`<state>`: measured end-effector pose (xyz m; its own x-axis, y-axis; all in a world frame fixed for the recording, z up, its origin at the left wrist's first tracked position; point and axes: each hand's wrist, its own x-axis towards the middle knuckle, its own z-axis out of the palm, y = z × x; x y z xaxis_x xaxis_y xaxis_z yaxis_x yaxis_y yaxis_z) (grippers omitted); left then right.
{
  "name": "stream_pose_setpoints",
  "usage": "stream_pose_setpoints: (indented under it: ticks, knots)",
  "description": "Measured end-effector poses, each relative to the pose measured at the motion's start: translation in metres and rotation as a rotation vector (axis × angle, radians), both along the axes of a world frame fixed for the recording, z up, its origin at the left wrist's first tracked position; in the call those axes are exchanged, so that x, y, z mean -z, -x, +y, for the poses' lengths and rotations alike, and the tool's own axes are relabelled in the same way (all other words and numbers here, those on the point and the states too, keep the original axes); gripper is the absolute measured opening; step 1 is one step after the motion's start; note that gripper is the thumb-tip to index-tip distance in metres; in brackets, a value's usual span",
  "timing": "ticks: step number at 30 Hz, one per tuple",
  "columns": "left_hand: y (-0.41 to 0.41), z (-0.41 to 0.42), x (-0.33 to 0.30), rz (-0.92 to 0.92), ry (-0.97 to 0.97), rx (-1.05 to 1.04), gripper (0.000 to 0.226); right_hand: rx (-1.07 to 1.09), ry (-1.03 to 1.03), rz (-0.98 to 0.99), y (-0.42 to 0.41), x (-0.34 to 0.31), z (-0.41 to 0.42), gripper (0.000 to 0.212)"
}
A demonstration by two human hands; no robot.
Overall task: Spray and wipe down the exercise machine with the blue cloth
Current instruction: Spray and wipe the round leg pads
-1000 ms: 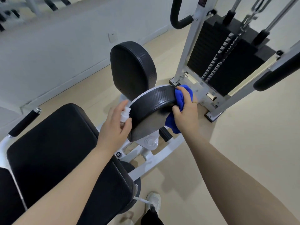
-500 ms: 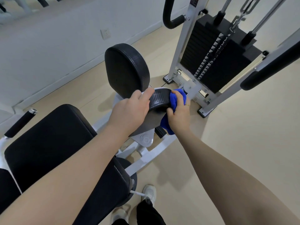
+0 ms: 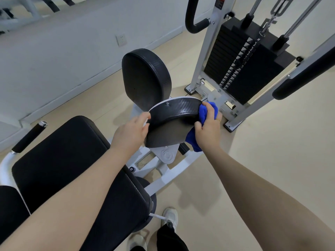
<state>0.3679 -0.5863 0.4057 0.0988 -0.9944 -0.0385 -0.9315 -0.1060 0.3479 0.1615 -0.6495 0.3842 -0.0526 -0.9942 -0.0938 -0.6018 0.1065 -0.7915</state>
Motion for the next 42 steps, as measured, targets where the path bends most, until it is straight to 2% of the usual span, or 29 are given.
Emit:
stream_pose_setpoints:
  ticks: [4,6,8,10,12,15,17,20,22,23,25,27,29,31,34,36,37,40,42]
  knots:
    - [0.015,0.002,0.000,0.251,0.098,-0.060,0.029,-0.008,0.001,-0.038,0.001,0.006,0.000,0.060]
    - [0.018,-0.006,-0.008,0.342,0.157,-0.054,0.053,-0.026,-0.007,-0.045,0.003,0.006,0.001,0.059]
    - [0.017,-0.021,-0.018,0.398,0.084,-0.041,0.088,-0.048,-0.014,-0.041,0.003,0.003,0.000,0.057]
    - [0.016,-0.036,-0.028,0.381,-0.109,-0.022,0.099,-0.048,-0.016,-0.036,0.002,-0.001,-0.003,0.055]
    - [0.014,-0.045,-0.031,0.350,-0.226,-0.008,0.085,-0.015,-0.008,-0.025,-0.002,-0.008,-0.005,0.050]
    - [0.014,-0.048,-0.028,0.326,-0.218,-0.016,0.074,-0.080,0.157,0.132,-0.011,-0.025,-0.005,0.045]
    - [0.015,-0.047,-0.025,0.325,-0.169,-0.006,0.067,-0.277,0.317,0.259,-0.018,-0.036,-0.003,0.047]
    - [0.015,-0.050,-0.024,0.402,-0.108,0.060,0.037,-0.661,0.512,0.492,-0.028,-0.042,-0.004,0.044]
    - [0.014,-0.050,-0.023,0.467,-0.116,0.040,0.041,-0.713,0.549,0.529,-0.025,-0.042,-0.009,0.039]
    - [0.013,-0.050,-0.023,0.509,-0.134,-0.005,0.050,-0.647,0.486,0.497,-0.021,-0.043,-0.011,0.038]
    - [0.009,-0.049,-0.020,0.609,-0.203,-0.089,0.066,-0.374,0.299,0.370,-0.013,-0.043,-0.014,0.039]
    - [0.005,-0.048,-0.020,0.743,-0.272,-0.119,0.070,-0.198,0.260,0.366,-0.019,-0.043,-0.010,0.040]
    - [0.001,-0.048,-0.020,0.855,-0.271,-0.117,0.069,-0.286,0.353,0.502,-0.043,-0.046,-0.001,0.036]
    - [-0.002,-0.047,-0.015,0.864,-0.241,-0.102,0.068,-0.484,0.448,0.605,-0.063,-0.046,0.006,0.035]
    - [-0.002,-0.039,-0.012,0.828,-0.216,-0.075,0.066,-0.681,0.513,0.599,-0.054,-0.043,0.004,0.034]
    - [0.000,-0.036,-0.012,0.785,-0.201,-0.073,0.064,-0.597,0.517,0.543,-0.035,-0.042,0.000,0.036]
    - [0.001,-0.035,-0.011,0.755,-0.195,-0.067,0.063,-0.462,0.444,0.494,-0.026,-0.041,-0.002,0.037]
    - [0.000,-0.037,-0.013,0.701,-0.189,-0.044,0.059,0.032,0.056,0.245,-0.004,-0.030,-0.015,0.038]
    - [-0.002,-0.037,-0.012,0.692,-0.192,-0.039,0.058,0.132,-0.044,0.226,-0.004,-0.034,-0.017,0.035]
